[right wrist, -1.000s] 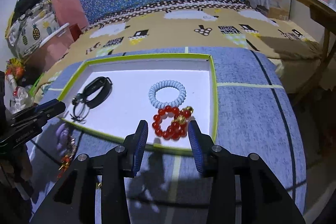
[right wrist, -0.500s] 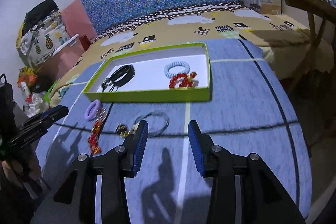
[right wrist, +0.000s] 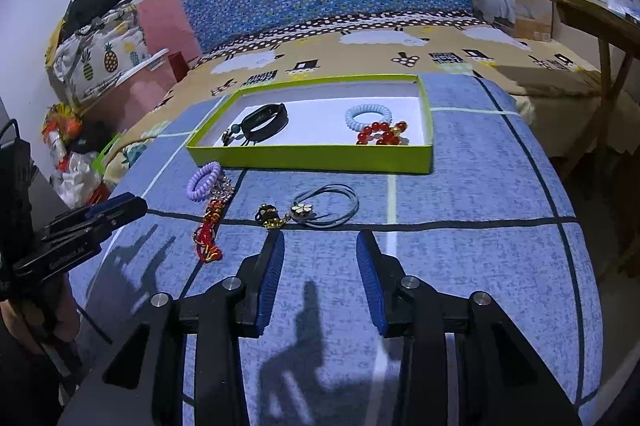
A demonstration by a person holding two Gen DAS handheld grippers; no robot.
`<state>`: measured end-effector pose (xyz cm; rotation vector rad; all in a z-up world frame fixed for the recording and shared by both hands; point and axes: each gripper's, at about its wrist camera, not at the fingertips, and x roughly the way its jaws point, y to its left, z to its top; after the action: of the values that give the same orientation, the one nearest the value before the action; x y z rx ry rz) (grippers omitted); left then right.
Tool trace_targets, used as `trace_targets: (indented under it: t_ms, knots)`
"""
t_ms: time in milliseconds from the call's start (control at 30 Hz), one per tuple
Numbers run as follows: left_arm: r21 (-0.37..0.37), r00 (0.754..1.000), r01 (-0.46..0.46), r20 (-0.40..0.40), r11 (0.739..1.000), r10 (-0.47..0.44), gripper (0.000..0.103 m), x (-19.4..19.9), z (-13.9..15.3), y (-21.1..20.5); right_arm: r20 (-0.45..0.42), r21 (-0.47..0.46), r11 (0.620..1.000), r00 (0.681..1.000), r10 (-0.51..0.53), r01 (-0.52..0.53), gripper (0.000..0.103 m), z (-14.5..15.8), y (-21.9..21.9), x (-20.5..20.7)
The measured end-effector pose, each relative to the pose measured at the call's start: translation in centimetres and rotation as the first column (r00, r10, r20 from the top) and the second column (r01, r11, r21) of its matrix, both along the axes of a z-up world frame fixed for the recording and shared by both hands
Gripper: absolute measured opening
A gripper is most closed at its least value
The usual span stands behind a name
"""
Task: Organize jewelry
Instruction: 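Grasp the lilac coil hair tie with the left tool while the right grasps the silver ring earring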
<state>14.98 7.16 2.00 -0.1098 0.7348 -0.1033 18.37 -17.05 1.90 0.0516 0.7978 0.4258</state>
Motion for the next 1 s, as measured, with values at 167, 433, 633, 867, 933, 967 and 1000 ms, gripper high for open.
trace_targets:
  t_ms: [167, 433, 633, 867, 933, 967, 1000]
  knots:
    - [0.006, 1.0, -0.003, -0.004, 1.0, 0.003, 0.034, 0.7, -0.1, 0.1, -0.005, -0.012, 1.0, 1.0, 0.01, -0.01, 0.035, -0.5, 0.6, 0.7]
    - [0.015, 0.999, -0.022, -0.047, 1.0, 0.023, 0.034, 3.6, -1.2, 0.7, -0.018, -0.024, 1.0, 1.0, 0.003, -0.003, 0.034, -0.9, 1.2, 2.8]
    - [0.01, 0.996, -0.032, -0.085, 0.999, 0.032, 0.034, 5.6, -2.1, 1.0, -0.009, -0.03, 0.998, 0.999, 0.051, -0.052, 0.034, -0.9, 2.3, 3.3]
    - [0.035, 0.993, -0.018, -0.113, 0.999, 0.022, 0.034, 7.2, -2.8, 0.4, -0.034, -0.063, 0.992, 0.994, 0.103, -0.105, 0.031, -2.2, 4.1, 4.3]
    - [0.047, 0.992, -0.012, -0.127, 0.999, 0.018, 0.034, 7.6, -3.1, 0.2, -0.049, -0.083, 0.99, 0.993, 0.109, -0.113, 0.027, -2.8, 4.6, 4.7]
    - [0.054, 0.991, -0.011, -0.136, 0.998, 0.018, 0.034, 7.8, -3.3, 0.0, -0.053, -0.09, 0.989, 0.992, 0.11, -0.115, 0.026, -3.0, 4.7, 4.8]
    - [0.061, 0.989, -0.008, -0.146, 0.998, 0.017, 0.034, 8.0, -3.4, -0.1, -0.056, -0.103, 0.988, 0.992, 0.112, -0.118, 0.025, -3.2, 4.9, 4.9]
